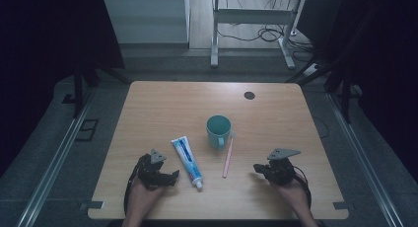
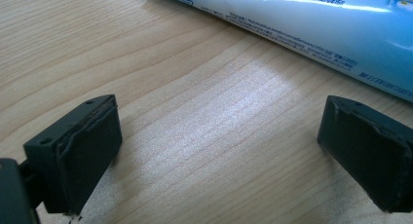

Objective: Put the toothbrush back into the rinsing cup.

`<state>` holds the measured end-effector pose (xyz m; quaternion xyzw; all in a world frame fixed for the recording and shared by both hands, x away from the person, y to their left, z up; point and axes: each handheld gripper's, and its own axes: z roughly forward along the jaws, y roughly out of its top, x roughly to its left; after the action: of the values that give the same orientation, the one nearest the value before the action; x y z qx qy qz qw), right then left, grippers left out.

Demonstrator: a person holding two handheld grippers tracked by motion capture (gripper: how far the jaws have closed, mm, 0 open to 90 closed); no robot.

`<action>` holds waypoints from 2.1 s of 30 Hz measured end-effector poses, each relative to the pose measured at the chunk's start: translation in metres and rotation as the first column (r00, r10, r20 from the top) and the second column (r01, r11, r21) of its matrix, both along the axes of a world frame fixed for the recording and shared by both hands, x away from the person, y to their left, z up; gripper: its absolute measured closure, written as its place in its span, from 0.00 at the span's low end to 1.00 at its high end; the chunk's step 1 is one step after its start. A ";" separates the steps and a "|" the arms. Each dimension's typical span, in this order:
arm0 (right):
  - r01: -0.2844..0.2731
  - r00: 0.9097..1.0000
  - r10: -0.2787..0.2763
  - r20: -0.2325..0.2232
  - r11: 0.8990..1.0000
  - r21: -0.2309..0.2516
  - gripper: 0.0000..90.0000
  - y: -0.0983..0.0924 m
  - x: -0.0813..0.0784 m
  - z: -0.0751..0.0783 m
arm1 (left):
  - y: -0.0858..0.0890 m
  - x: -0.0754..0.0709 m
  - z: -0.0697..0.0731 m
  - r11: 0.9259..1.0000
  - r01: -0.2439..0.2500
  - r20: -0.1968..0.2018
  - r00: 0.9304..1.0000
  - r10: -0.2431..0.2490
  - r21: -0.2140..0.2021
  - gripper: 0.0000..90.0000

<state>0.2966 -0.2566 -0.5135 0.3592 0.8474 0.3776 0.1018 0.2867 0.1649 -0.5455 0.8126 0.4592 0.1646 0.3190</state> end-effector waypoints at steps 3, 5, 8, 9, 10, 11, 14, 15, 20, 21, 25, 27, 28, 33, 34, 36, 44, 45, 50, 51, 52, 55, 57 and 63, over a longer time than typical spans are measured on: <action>-0.014 1.000 0.014 -0.009 1.000 0.005 1.00 0.007 0.003 0.000 | 0.000 0.000 0.000 1.000 0.000 0.000 1.000 0.000 0.001 0.03; -0.018 1.000 0.018 -0.011 1.000 0.006 1.00 0.008 0.004 0.000 | 0.000 0.000 0.000 1.000 -0.001 0.000 1.000 0.001 0.001 0.03; -0.034 0.999 0.034 -0.023 0.999 0.016 1.00 0.016 0.008 -0.001 | 0.000 0.000 0.000 1.000 0.000 0.000 1.000 0.000 0.001 0.03; -0.034 0.999 0.034 -0.023 0.999 0.016 1.00 0.016 0.008 -0.001 | 0.000 0.000 0.000 1.000 0.000 0.000 1.000 0.000 0.001 0.03; -0.039 0.999 0.040 -0.020 0.999 0.016 1.00 0.018 0.009 -0.001 | 0.000 0.000 0.000 1.000 0.000 0.000 1.000 0.000 0.002 0.03; -0.046 0.999 0.046 -0.023 0.999 0.016 1.00 0.022 0.010 -0.001 | 0.000 0.000 0.000 1.000 -0.001 0.001 1.000 0.001 0.002 0.03; -0.056 0.998 0.057 -0.019 0.998 0.014 1.00 0.026 0.011 0.000 | 0.000 0.000 0.000 1.000 0.000 0.000 1.000 0.000 0.001 0.03; -0.064 0.998 0.065 -0.020 0.998 0.013 1.00 0.030 0.012 0.000 | 0.000 0.000 0.000 1.000 0.001 0.000 1.000 -0.001 0.001 0.03; -0.078 0.997 0.079 -0.014 0.997 0.011 1.00 0.038 0.015 0.002 | 0.000 0.000 0.000 1.000 -0.004 -0.001 1.000 0.004 -0.001 0.03; -0.082 0.997 0.082 -0.013 0.997 0.010 1.00 0.039 0.016 0.002 | 0.000 0.000 0.000 1.000 -0.004 -0.002 1.000 0.004 -0.002 0.03; -0.090 0.996 0.090 -0.015 0.996 0.006 1.00 0.049 0.020 0.002 | 0.000 0.000 0.000 1.000 -0.004 -0.003 1.000 0.004 -0.003 0.03; -0.095 0.995 0.095 -0.015 0.995 0.005 1.00 0.052 0.022 0.001 | 0.000 0.000 0.000 1.000 -0.004 -0.003 1.000 0.004 -0.003 0.03; -0.095 0.995 0.095 -0.015 0.995 0.005 1.00 0.052 0.022 0.001 | 0.000 0.000 0.000 1.000 -0.004 -0.003 1.000 0.004 -0.003 0.03; -0.108 0.994 0.108 -0.019 0.994 0.018 1.00 0.061 0.027 0.000 | 0.000 0.000 0.000 1.000 -0.005 -0.002 1.000 0.005 -0.001 0.03; -0.108 0.994 0.108 -0.019 0.994 0.018 1.00 0.061 0.027 0.000 | 0.000 0.000 0.000 1.000 -0.004 -0.003 1.000 0.004 -0.002 0.03; -0.115 0.993 0.116 -0.023 0.993 0.022 1.00 0.066 0.029 0.000 | 0.000 0.000 0.000 1.000 -0.005 -0.003 1.000 0.005 -0.002 0.03; -0.135 0.990 0.136 -0.030 0.990 0.032 0.99 0.080 0.034 -0.004 | 0.000 0.000 0.000 1.000 -0.003 -0.002 1.000 0.003 0.000 0.03; -0.135 0.990 0.136 -0.030 0.990 0.032 0.99 0.080 0.034 -0.004 | 0.000 0.000 0.000 1.000 -0.003 -0.002 1.000 0.003 0.000 0.03; -0.145 0.989 0.147 -0.035 0.989 0.033 0.99 0.090 0.036 -0.006 | 0.000 0.000 0.000 1.000 -0.001 0.000 1.000 0.001 0.002 0.03; -0.144 0.989 0.145 -0.038 0.989 0.035 0.99 0.092 0.036 -0.007 | 0.000 0.000 0.000 1.000 0.000 -0.001 1.000 0.000 0.002 0.03; -0.146 0.988 0.148 -0.040 0.989 0.032 0.99 0.093 0.037 -0.007 | 0.000 0.000 0.000 1.000 0.000 -0.001 1.000 0.000 0.002 0.03; -0.149 0.988 0.150 -0.041 0.988 0.030 0.99 0.096 0.038 -0.009 | 0.000 0.000 0.000 1.000 -0.003 -0.001 1.000 0.003 0.001 0.03; -0.149 0.988 0.150 -0.044 0.988 0.027 0.99 0.097 0.038 -0.011 | 0.000 0.000 0.000 1.000 -0.004 -0.002 1.000 0.004 0.000 0.03; -0.142 0.988 0.143 -0.054 0.990 0.019 0.99 0.095 0.039 -0.015 | 0.000 0.000 0.000 1.000 -0.005 -0.002 1.000 0.005 -0.002 0.03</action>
<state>0.3360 -0.1611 -0.5286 0.3089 0.8704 0.3804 0.0483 0.2864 0.1646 -0.5455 0.8112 0.4619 0.1640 0.3189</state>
